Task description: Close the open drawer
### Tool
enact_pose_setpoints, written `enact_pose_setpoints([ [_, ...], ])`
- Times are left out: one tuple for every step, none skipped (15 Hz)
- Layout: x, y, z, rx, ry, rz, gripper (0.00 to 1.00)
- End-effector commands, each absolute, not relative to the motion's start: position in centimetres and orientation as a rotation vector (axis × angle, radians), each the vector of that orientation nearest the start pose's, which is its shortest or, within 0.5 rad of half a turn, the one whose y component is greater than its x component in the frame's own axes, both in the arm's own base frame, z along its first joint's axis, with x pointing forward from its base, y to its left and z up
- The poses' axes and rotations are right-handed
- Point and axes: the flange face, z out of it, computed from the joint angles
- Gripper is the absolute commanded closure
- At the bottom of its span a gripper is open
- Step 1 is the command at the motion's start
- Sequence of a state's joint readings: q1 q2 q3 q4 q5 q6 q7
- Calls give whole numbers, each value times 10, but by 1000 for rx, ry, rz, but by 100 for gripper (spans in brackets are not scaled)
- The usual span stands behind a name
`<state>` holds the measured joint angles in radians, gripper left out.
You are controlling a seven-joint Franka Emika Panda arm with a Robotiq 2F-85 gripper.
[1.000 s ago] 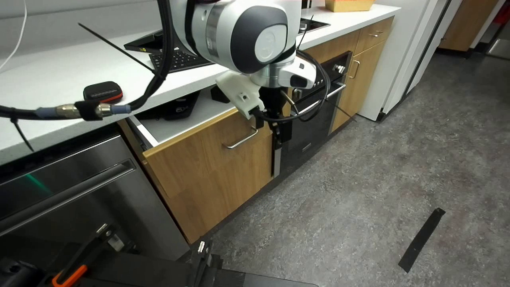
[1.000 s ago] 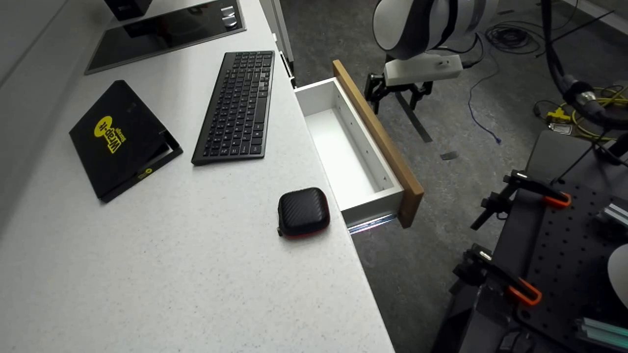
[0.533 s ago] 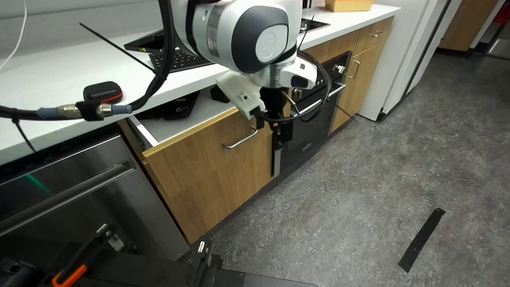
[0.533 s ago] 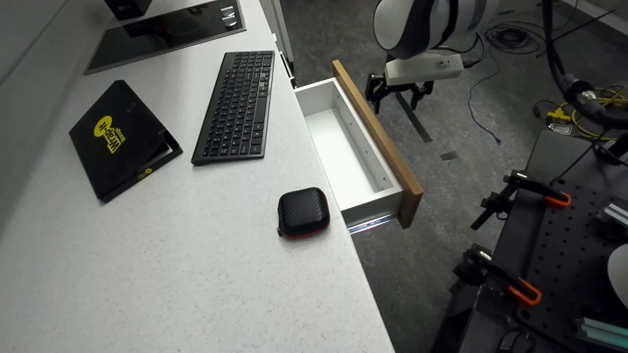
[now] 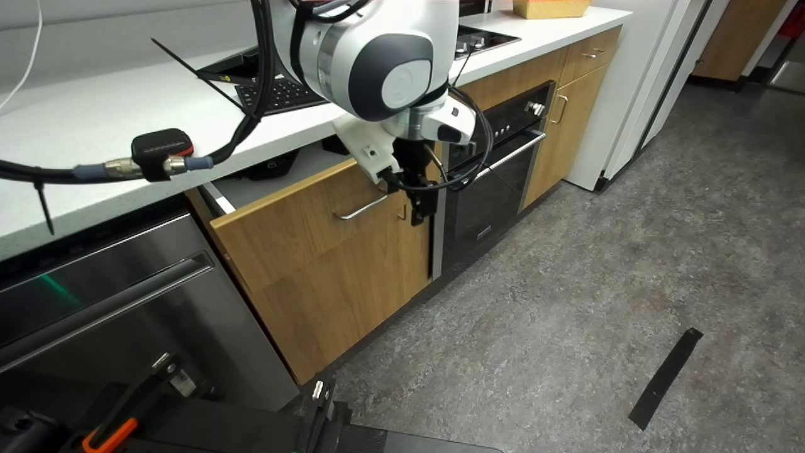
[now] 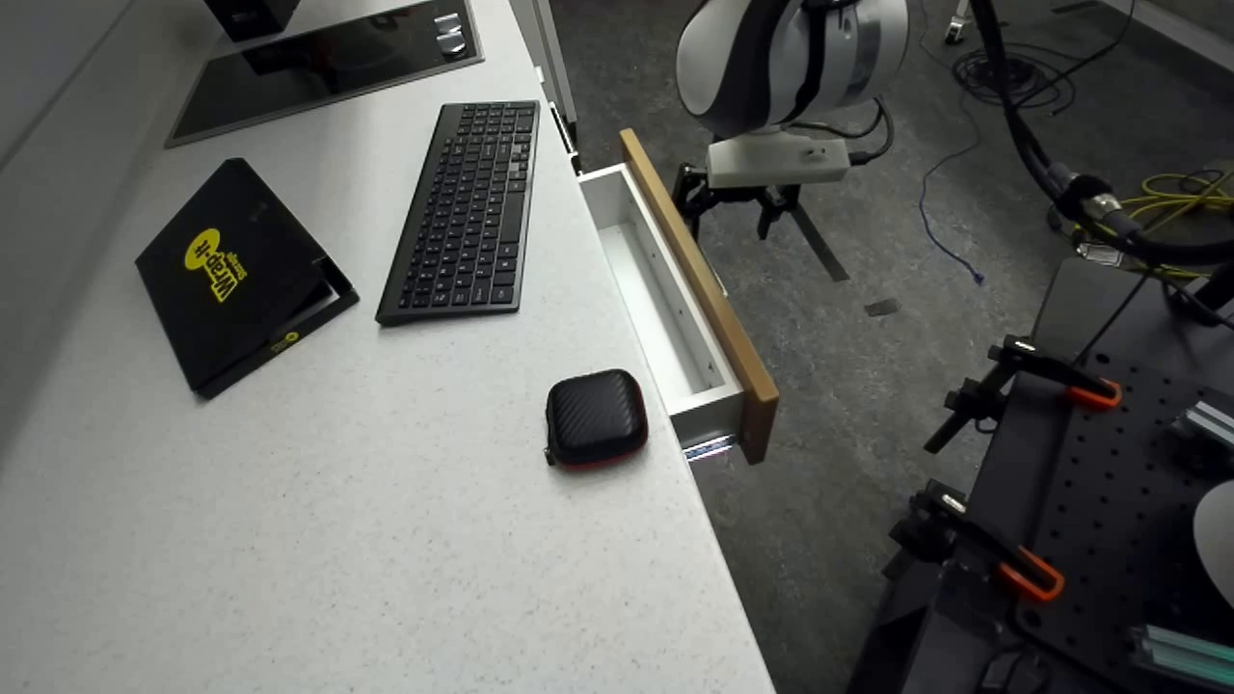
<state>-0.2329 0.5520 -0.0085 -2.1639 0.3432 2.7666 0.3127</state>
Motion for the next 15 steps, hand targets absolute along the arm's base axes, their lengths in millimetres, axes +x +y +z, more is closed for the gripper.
enact_pose_setpoints([
  [574,-102,130,-2708,1149,-86,0],
  [579,-89,133,-2705,1109,-81,0],
  [585,-75,135,-2698,1069,-76,0],
  [590,-63,137,-2697,1036,-76,0],
  [592,-52,136,-2705,1000,-74,0],
  [593,-42,136,-2711,969,-68,0],
  [595,-33,134,-2709,943,-53,0],
  [595,-30,133,-2707,931,-37,0],
  [596,-31,133,-2704,922,-35,0],
  [583,-54,133,-2740,979,-59,0],
  [583,-55,132,-2742,978,-59,0],
  [583,-54,133,-2744,976,-59,0],
  [583,-54,133,-2744,976,-59,0],
  [583,-54,133,-2744,976,-59,0],
  [583,-54,133,-2744,976,-59,0],
])
